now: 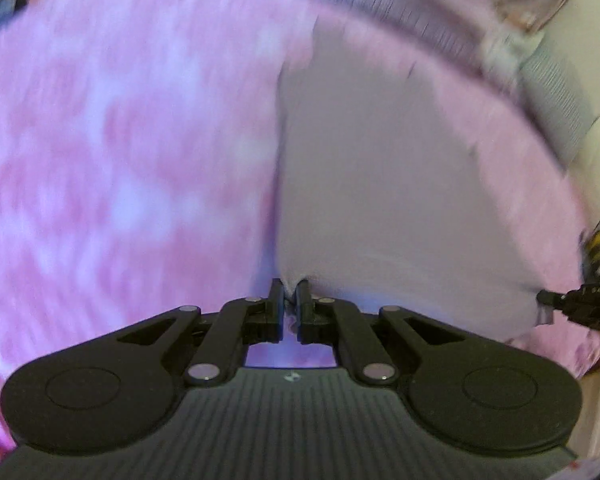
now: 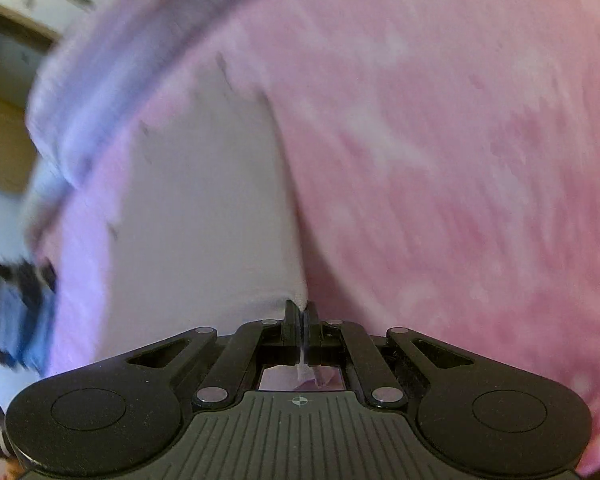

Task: Fold clothes
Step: 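Lay the tank top flat on the sheet with both grippers, then release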

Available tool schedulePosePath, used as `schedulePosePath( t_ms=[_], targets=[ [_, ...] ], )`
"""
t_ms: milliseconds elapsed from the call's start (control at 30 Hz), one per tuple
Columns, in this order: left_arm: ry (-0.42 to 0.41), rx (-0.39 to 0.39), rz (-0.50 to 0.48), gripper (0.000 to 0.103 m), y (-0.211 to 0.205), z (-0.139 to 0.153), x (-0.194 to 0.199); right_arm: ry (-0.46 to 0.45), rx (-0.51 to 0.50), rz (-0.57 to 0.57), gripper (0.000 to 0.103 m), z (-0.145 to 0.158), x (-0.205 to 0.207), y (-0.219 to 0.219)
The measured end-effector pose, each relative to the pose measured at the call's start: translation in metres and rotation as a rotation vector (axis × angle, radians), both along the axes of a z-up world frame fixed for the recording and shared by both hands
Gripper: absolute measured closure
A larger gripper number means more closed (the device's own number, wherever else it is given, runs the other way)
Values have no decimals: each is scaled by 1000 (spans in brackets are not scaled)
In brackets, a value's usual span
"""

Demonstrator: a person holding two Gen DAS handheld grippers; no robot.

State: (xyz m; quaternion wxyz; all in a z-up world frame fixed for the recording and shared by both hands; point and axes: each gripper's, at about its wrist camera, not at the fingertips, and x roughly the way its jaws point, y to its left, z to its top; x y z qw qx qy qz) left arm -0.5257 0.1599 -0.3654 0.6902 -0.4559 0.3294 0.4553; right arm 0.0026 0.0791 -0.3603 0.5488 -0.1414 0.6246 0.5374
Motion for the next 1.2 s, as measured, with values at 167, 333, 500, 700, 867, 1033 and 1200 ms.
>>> schedulePosePath(
  t_ms=[167, 333, 500, 700, 867, 1033, 1200],
  targets=[
    [62, -37, 44, 99, -16, -5, -16, -35, -39, -40, 72, -11, 6, -29],
    [71, -42, 58, 97, -19, 2, -30, -29, 24, 37, 67, -9, -7, -33],
    [49, -19, 58, 85, -20, 4, -14, -75, 38, 36, 67, -23, -17, -36],
    [37, -38, 64, 84, -3, -24, 0, -67, 92, 28, 70, -28, -12, -32],
    [-24, -30, 77, 103, -9, -20, -4, -26, 102, 60, 103, -24, -6, -33],
    [13, -94, 132, 103, -33, -21, -23, -3, 36, 35, 103, -25, 1, -36],
    [64, -58, 141, 103, -32, -11, -26, -121, -74, 84, 103, -19, -7, -20]
  ],
)
